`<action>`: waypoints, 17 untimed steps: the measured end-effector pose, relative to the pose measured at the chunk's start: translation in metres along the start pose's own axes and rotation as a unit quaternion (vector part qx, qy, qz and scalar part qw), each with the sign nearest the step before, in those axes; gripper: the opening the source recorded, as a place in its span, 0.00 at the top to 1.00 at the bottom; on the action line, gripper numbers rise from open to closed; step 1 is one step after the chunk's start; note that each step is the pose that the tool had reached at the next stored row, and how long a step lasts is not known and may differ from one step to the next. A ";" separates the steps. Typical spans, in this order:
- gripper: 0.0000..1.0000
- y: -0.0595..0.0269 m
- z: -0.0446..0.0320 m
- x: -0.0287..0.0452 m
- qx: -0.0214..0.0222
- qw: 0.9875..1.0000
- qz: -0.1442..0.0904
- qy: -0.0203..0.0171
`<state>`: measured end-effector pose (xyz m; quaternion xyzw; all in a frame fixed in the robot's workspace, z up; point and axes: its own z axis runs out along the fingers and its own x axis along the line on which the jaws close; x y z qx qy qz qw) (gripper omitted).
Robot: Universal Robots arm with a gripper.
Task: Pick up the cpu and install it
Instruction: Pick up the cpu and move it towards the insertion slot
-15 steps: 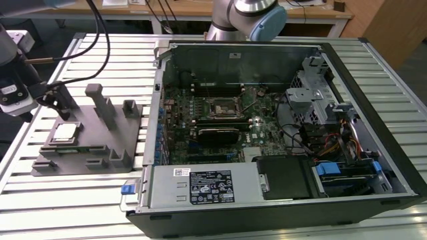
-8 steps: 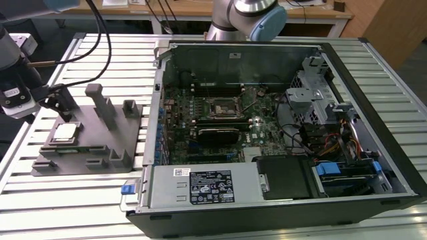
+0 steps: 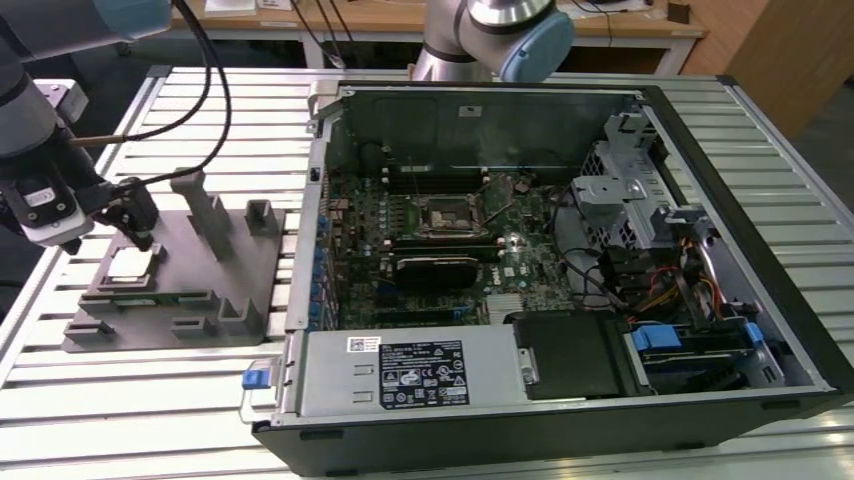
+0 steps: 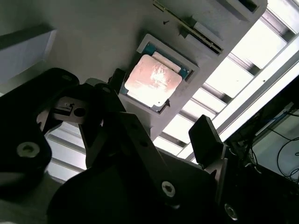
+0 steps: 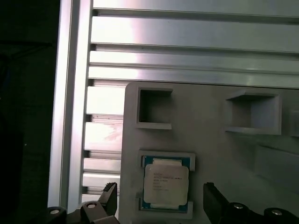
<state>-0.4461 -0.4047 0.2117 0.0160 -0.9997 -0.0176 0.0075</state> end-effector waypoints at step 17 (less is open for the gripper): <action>0.27 -0.0014 0.0215 -0.0038 0.000 1.000 0.005 0.000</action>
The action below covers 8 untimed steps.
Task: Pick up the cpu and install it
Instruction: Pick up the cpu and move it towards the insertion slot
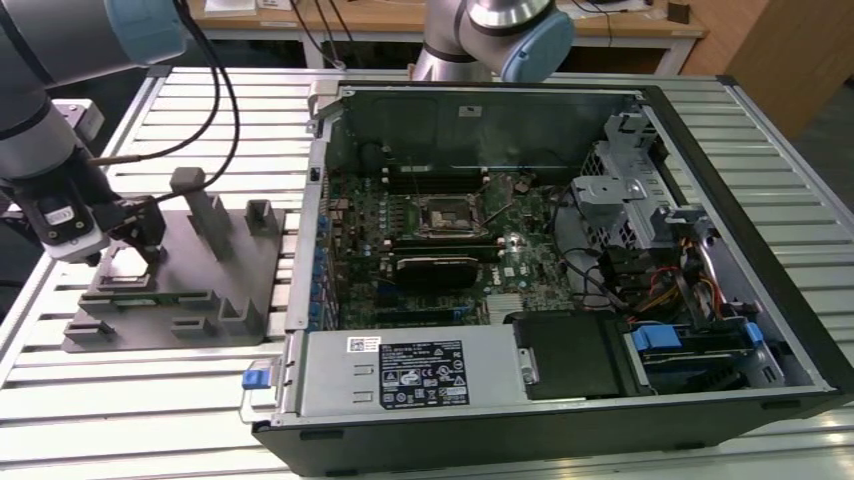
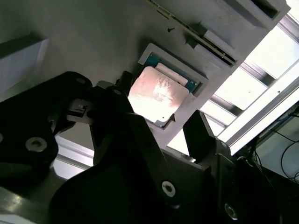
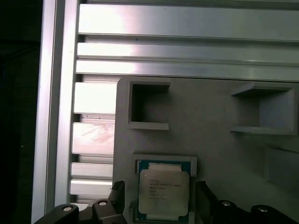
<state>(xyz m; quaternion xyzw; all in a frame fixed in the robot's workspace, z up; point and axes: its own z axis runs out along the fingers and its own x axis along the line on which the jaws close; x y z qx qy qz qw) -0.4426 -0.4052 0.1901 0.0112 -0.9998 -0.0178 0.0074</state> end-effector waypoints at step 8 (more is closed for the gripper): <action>0.34 -0.0002 0.0042 -0.0004 0.000 1.000 0.000 0.000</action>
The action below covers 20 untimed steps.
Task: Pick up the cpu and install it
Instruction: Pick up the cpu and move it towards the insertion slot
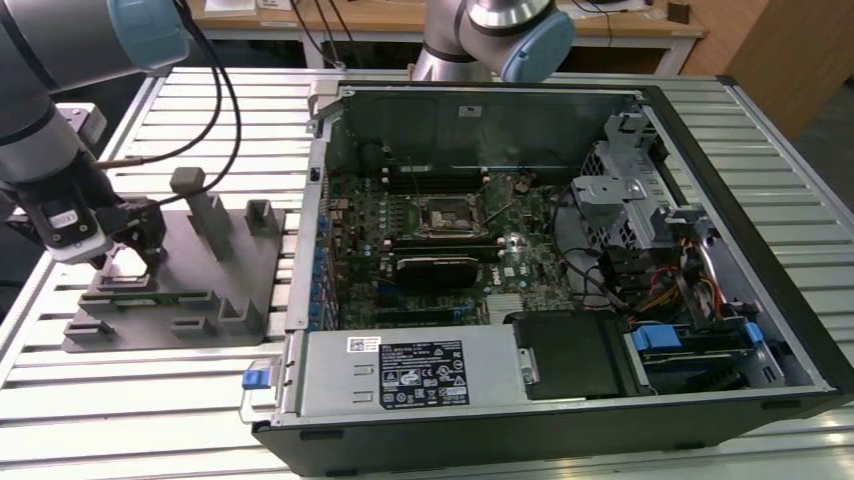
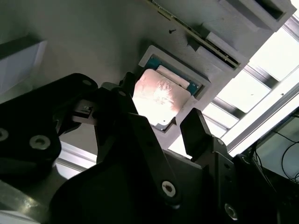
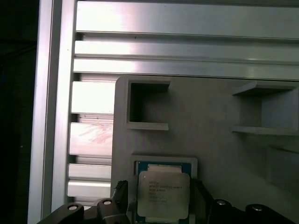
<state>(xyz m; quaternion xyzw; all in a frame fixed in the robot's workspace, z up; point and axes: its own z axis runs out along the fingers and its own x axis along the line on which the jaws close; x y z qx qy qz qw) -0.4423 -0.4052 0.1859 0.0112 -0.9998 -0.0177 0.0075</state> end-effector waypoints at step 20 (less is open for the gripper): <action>0.46 -0.0001 0.0013 -0.0015 0.000 1.000 0.000 0.000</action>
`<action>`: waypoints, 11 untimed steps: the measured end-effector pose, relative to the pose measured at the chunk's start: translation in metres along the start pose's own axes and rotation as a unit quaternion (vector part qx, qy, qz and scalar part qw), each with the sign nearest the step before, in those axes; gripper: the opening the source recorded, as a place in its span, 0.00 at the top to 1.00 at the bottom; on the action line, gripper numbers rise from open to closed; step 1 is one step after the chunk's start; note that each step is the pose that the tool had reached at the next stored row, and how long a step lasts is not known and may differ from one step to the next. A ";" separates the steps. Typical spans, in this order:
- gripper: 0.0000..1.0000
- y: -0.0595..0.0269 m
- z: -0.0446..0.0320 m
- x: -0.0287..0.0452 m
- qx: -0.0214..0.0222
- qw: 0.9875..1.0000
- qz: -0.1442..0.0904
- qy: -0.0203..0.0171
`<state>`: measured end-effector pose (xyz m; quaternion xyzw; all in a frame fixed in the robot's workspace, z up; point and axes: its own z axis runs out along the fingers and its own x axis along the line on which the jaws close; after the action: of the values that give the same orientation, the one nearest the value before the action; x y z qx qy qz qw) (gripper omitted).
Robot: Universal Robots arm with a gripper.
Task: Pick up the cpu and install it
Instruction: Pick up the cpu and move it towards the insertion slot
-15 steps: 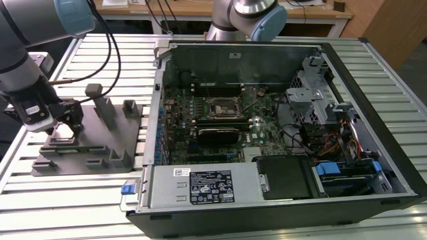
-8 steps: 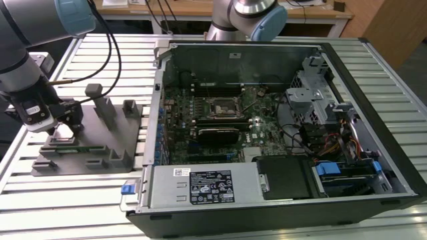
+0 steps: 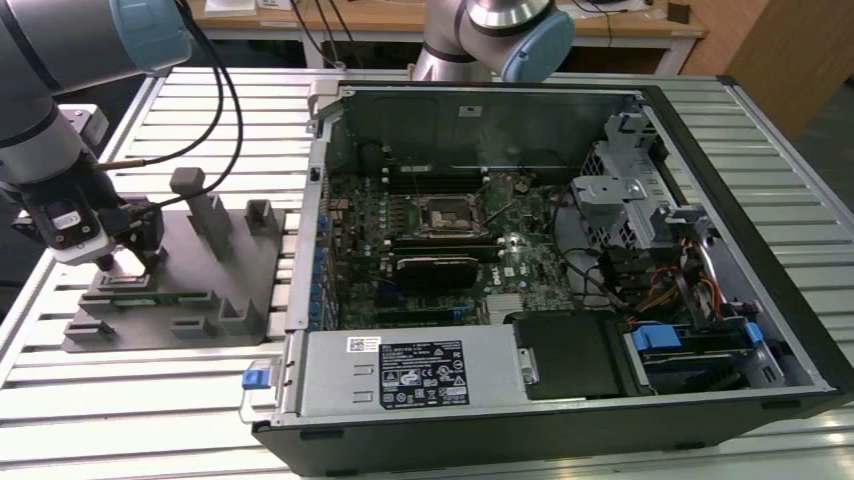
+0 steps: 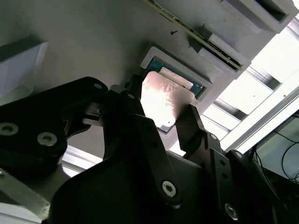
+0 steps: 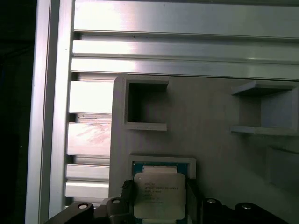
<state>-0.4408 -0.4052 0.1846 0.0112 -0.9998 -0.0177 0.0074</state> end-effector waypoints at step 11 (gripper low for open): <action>0.46 0.0002 -0.0059 -0.0001 0.000 1.000 0.000 0.000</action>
<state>-0.4406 -0.4052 0.1905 0.0112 -0.9998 -0.0178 0.0074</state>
